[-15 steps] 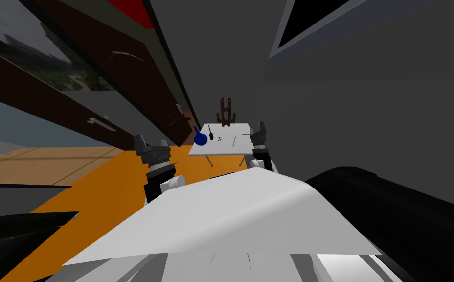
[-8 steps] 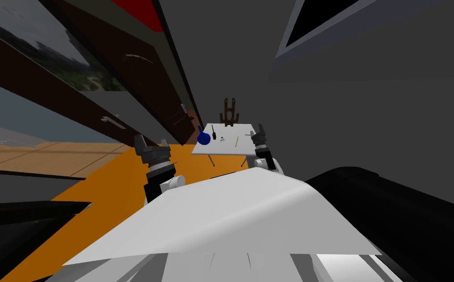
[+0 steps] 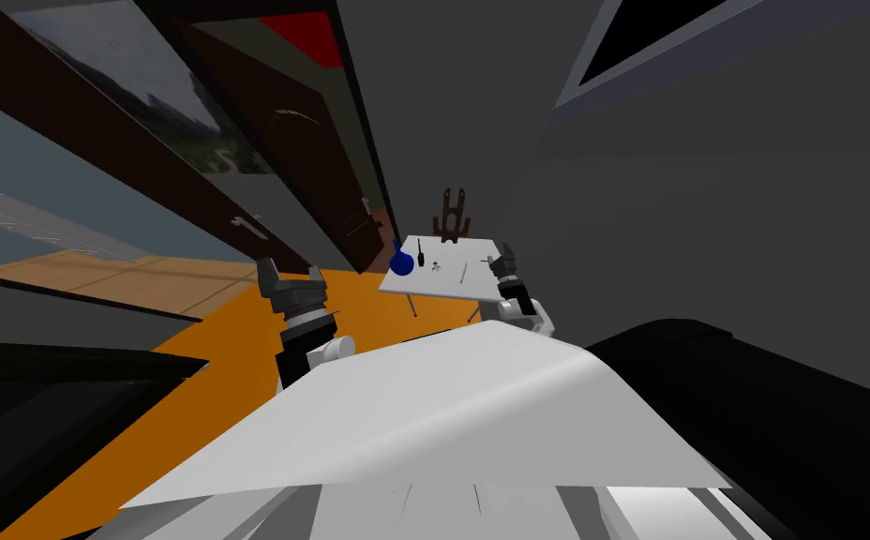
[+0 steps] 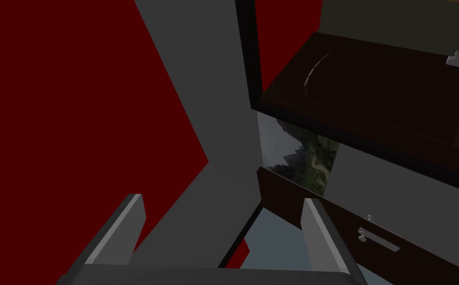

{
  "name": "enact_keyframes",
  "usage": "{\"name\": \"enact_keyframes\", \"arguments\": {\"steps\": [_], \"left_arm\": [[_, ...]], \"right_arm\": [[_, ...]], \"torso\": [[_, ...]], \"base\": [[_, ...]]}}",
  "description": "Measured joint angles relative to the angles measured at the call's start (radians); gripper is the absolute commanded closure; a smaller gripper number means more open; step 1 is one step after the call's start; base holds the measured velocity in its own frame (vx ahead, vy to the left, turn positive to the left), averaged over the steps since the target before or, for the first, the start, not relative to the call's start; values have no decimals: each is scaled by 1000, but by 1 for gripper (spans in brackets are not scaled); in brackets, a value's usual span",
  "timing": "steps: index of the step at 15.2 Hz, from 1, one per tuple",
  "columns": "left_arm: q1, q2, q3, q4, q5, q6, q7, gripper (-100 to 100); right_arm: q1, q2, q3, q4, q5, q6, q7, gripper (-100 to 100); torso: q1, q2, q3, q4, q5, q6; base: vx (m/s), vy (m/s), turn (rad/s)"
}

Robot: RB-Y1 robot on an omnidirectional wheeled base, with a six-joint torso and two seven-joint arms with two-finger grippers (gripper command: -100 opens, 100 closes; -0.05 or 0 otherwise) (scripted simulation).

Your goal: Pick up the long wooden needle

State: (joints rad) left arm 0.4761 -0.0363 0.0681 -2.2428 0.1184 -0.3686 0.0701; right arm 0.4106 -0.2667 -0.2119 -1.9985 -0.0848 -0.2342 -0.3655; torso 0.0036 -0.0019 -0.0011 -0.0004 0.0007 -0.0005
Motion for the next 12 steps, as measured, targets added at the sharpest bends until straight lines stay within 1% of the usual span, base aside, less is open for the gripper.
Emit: {"name": "enact_keyframes", "arguments": {"steps": [2,5,7,8,11,12], "left_arm": [[0,0,0,0,0,0,0,0],[0,0,0,0,0,0,0,0],[0,0,0,0,0,0,0,0],[0,0,0,0,0,0,0,0],[0,0,0,0,0,0,0,0],[0,0,0,0,0,0,0,0]], "right_arm": [[-11,-15,-28,39,-12,20,-33,-100],[-22,-35,-71,77,-32,63,-83,-100],[-48,-50,-102,128,-45,84,-115,-100],[-53,-61,-122,145,-56,100,-135,-100],[-66,-70,-167,198,-75,135,-185,-100],[-70,-69,-186,206,-81,153,-201,-100]], "torso": [[0,0,0,0,0,0],[0,0,0,0,0,0],[0,0,0,0,0,0],[0,0,0,0,0,0],[0,0,0,0,0,0],[1,0,0,0,0,0]], "base": [[25,49,129],[20,54,145],[19,49,161],[22,47,125],[27,56,167],[31,52,130]]}}
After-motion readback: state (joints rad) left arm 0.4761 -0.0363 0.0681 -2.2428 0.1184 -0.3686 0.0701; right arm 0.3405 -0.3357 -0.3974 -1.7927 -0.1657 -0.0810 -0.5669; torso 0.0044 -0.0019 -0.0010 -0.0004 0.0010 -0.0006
